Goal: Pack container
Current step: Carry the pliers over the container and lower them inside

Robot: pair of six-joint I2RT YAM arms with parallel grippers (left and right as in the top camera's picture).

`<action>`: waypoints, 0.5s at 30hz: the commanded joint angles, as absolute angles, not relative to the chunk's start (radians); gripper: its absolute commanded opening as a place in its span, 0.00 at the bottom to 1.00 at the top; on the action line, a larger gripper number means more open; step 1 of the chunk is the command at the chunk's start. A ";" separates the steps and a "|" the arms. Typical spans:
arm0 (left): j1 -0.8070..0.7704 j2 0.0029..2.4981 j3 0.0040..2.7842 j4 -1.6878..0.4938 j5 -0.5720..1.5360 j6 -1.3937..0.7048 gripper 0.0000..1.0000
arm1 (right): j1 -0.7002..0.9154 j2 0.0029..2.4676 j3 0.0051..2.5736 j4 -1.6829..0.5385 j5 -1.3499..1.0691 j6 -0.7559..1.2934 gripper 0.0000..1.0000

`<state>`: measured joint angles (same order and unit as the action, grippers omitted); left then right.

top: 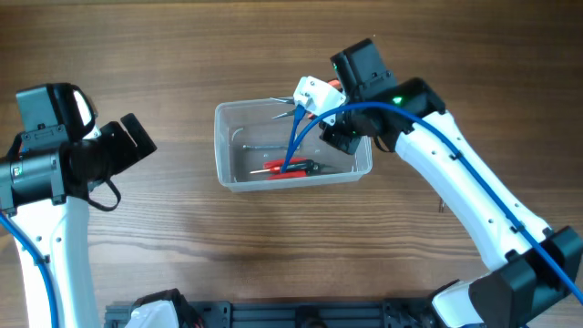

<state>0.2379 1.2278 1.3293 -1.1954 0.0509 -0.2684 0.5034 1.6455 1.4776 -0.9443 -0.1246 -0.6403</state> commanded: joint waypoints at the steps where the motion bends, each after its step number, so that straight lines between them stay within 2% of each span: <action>1: 0.243 1.231 1.343 -1.182 0.062 -0.270 1.00 | 0.498 1.659 1.379 -0.889 -0.105 -0.628 0.04; 6: 0.243 1.231 1.343 -1.176 0.062 -0.270 1.00 | 0.498 1.728 1.288 -0.810 -0.106 -0.627 0.04; 15: 0.243 1.230 1.343 -1.176 0.062 -0.270 1.00 | 0.498 1.849 1.286 -0.690 -0.131 -0.627 0.04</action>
<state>0.2379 1.2278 1.3293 -1.1782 0.0509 -0.2684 0.4995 1.8118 1.2774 -0.7227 -0.1120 -0.6331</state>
